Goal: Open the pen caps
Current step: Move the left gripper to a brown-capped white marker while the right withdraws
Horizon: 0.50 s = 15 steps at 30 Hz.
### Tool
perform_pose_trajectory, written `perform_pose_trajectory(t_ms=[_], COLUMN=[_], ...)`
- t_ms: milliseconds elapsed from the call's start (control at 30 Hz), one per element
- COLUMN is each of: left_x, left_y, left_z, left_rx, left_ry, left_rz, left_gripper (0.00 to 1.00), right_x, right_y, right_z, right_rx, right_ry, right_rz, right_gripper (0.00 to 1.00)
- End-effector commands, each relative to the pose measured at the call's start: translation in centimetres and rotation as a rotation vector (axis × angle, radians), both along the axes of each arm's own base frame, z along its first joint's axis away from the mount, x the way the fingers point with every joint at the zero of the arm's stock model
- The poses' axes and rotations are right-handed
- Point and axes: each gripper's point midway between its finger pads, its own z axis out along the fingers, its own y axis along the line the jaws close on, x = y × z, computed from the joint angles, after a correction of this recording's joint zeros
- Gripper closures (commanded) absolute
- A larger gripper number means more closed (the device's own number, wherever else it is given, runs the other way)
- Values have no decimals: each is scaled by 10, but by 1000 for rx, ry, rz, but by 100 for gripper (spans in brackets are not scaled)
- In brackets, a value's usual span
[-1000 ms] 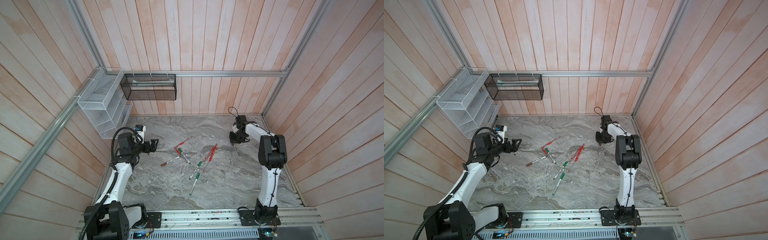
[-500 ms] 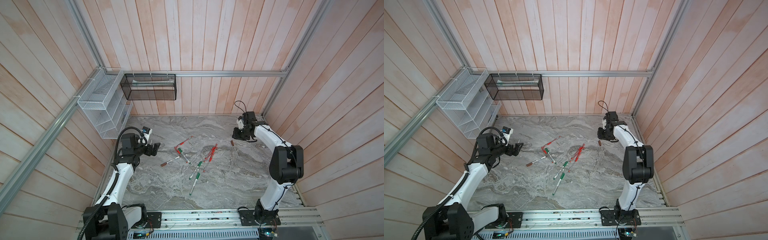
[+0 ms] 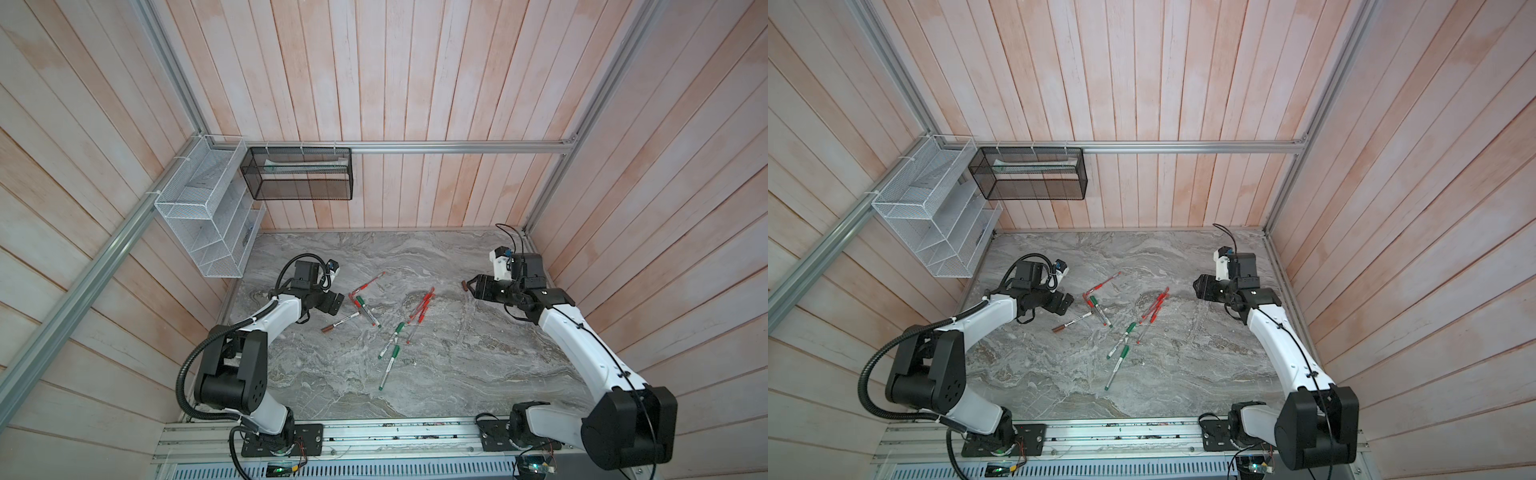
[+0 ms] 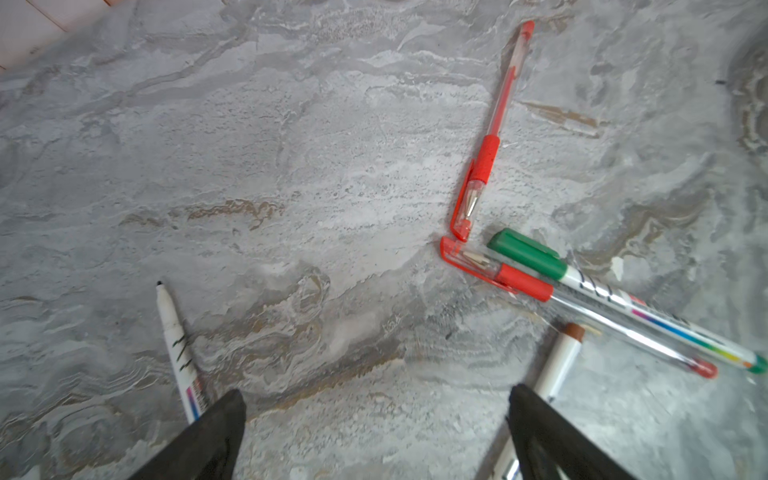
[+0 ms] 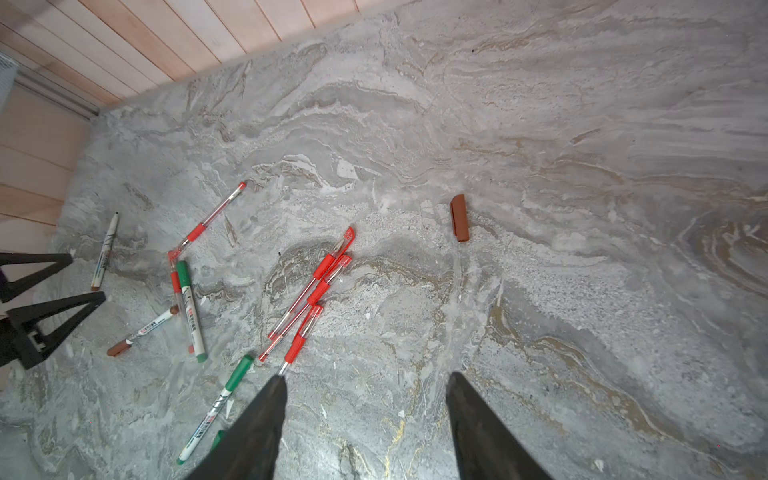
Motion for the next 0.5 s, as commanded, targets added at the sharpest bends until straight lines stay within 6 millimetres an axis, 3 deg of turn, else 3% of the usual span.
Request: perform_pose_trajectory(t_ms=[0,200,467], left_x=[9,5,-20], left_y=[-5,-21,-32], left_z=[-7,-44,-67], left_rx=[34,111,156], left_ry=[19,108,139], left_rz=[31,-18,-111], left_gripper=[0,0,0], right_x=[-6,-22,-29], right_y=[0,3,5], right_z=[8,20,33], right_rx=[10,38,58], right_ry=[-62,-102,-138], right_rz=[-6,16,26], right_gripper=[32,29,27])
